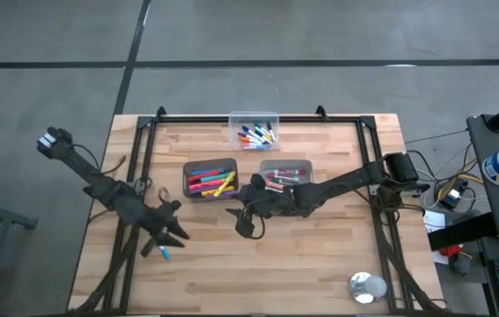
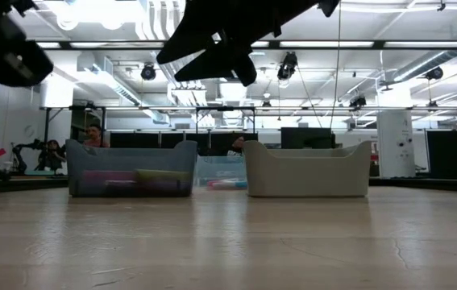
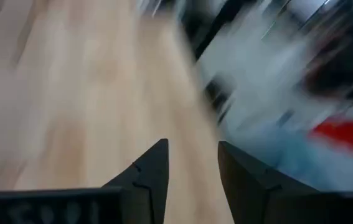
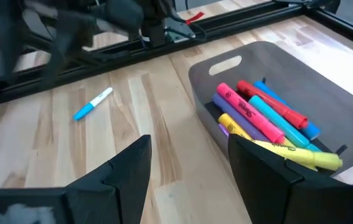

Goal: Pick & Place Markers
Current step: Put the small light blue highlighter pen into the transparent bin

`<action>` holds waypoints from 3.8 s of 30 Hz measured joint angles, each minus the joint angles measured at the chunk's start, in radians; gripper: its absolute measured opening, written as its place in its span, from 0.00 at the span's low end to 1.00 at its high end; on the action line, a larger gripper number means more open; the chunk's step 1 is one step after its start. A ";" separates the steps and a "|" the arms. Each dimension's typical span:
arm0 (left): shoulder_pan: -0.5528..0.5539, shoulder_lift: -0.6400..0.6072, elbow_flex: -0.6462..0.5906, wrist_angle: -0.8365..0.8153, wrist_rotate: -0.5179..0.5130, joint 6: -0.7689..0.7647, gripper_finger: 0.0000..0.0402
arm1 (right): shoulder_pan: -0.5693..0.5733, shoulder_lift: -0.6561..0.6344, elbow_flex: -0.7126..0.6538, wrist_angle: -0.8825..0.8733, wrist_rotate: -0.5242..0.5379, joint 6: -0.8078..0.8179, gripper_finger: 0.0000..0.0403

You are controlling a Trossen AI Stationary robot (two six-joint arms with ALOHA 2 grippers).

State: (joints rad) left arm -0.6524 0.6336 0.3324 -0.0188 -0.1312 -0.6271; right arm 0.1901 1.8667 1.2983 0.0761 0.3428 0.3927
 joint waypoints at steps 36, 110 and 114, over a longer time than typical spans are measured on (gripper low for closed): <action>-0.324 0.795 0.334 -0.790 0.004 -0.110 0.33 | 0.017 0.002 0.001 0.017 -0.002 -0.008 0.52; -0.032 0.305 0.491 -0.158 -0.421 0.033 0.10 | 0.097 0.001 0.002 0.593 -0.168 -0.186 0.52; 0.000 0.305 0.490 -0.154 -0.413 0.071 0.10 | 0.088 0.001 0.005 0.595 -0.164 -0.187 0.52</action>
State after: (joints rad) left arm -0.6527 0.9382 0.8221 -0.1730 -0.5441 -0.5562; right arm 0.2783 1.8675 1.3032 0.6712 0.1784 0.2062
